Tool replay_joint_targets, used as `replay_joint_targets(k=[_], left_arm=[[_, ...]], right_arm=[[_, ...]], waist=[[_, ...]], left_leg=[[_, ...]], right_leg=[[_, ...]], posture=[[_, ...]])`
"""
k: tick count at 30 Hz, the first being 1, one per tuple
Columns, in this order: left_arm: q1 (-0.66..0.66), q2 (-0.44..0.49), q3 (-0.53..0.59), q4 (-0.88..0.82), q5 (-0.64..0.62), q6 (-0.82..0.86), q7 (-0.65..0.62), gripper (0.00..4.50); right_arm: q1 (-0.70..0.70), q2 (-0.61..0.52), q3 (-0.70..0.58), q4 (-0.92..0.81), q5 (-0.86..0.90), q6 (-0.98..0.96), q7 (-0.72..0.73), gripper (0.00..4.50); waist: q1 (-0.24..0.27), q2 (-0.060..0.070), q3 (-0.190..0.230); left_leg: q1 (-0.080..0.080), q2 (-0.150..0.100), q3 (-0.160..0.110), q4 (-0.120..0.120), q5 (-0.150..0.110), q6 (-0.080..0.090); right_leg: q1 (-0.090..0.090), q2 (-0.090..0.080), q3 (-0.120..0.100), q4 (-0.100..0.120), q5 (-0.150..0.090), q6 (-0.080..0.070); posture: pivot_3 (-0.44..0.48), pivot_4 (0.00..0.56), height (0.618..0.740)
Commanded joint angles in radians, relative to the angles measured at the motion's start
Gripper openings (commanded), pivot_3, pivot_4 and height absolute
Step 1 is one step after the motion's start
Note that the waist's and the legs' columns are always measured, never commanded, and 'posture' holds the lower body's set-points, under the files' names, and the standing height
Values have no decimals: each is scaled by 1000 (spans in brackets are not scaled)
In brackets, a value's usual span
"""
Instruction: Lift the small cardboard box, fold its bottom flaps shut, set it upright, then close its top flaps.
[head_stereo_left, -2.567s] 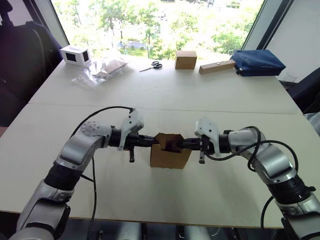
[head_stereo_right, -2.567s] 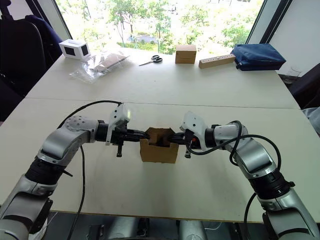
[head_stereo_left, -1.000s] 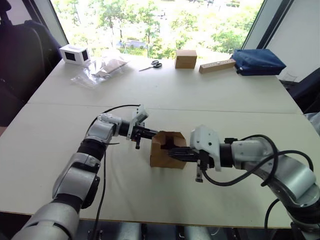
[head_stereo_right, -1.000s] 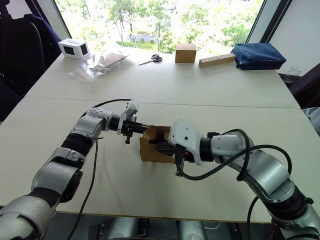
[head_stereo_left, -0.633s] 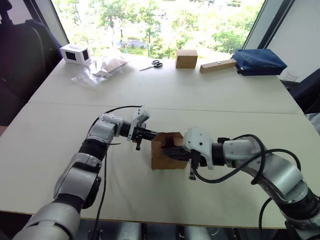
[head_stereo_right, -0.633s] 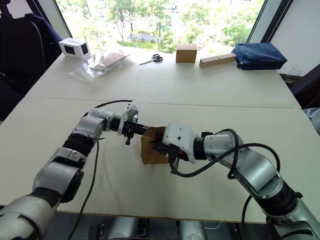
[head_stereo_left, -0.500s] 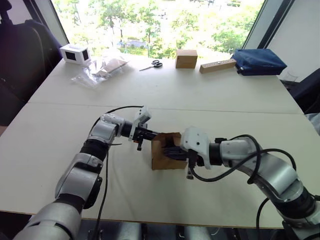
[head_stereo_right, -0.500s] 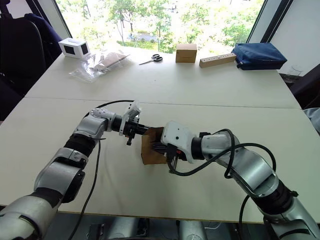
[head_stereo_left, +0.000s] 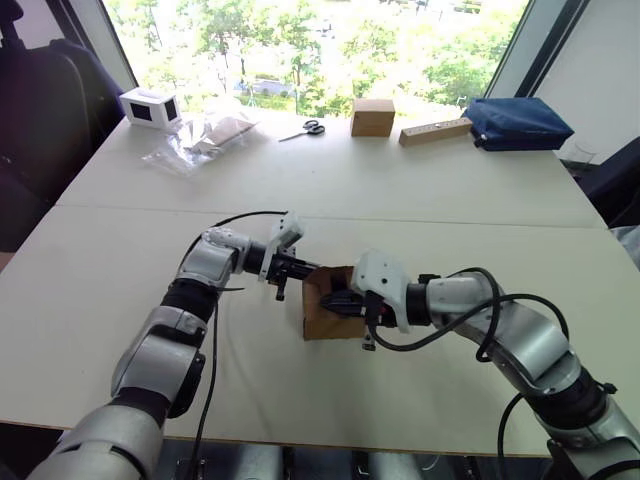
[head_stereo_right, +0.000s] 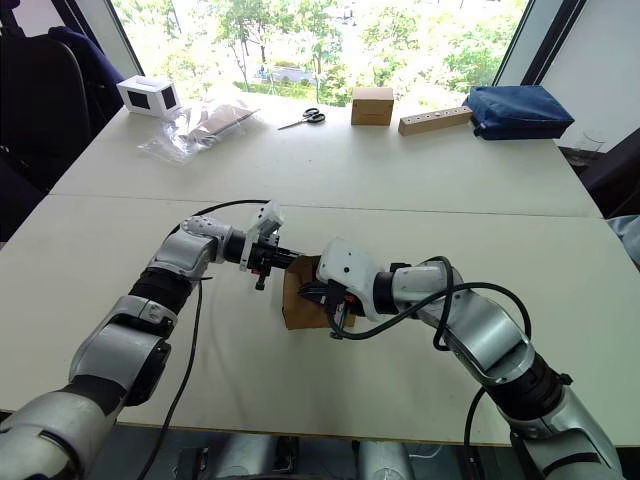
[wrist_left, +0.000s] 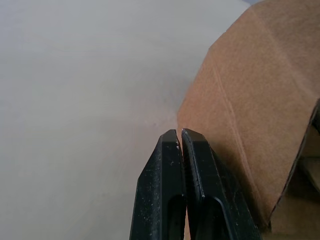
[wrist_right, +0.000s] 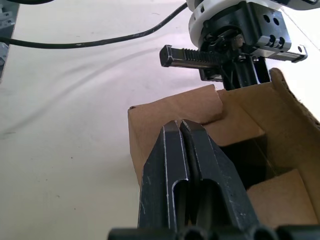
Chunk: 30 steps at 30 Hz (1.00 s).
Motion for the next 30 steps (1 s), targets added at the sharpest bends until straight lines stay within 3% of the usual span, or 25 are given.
replay_joint_targets(k=[1, 8, 15, 19, 23, 30], left_arm=[[-13, 21, 57, -38, -14, -17, 54, 108], [66, 148, 174, -220, -80, 89, 121, 108], [284, 295, 255, -806, -324, 479, 149, 108], [406, 359, 235, -1010, -391, 561, 168, 108], [463, 365, 225, -1084, -433, 595, 207, 108], [505, 327, 135, -1090, -402, 541, 275, 108]], right_arm=[[-8, 9, -1, 2, -7, -29, 18, 0], [-11, 22, 6, 32, -24, -56, 32, 0], [0, 24, 0, 49, -31, -78, 47, 0], [3, 30, -4, 60, -31, -87, 54, 0], [4, 27, -1, 71, -37, -99, 64, 0], [-5, 28, -7, 83, -46, -110, 71, 0]], waist=[[0, 0, 0], [-13, 0, 0], [-22, 0, 0], [-22, 0, 0], [-19, 0, 0], [-19, 0, 0]], left_leg=[[0, 0, 0, 0, 0, 0], [0, 1, 0, 0, 0, 0], [-1, 1, 0, 0, 0, -1], [0, 1, 0, 0, 1, -1], [0, 2, -1, 0, 1, -2], [0, 1, 0, 0, 1, -2]], right_leg=[[0, 0, 0, 0, 0, 0], [-1, 1, 0, 1, 0, 0], [-1, -1, 0, 1, 0, 0], [0, -1, 0, 1, 0, 0], [0, 0, 0, 1, 0, 0], [0, 0, 0, 1, 0, 0]], posture=[[0, 150, 740], [0, 150, 740], [0, 150, 740], [0, 150, 740], [0, 150, 740], [0, 150, 740]])
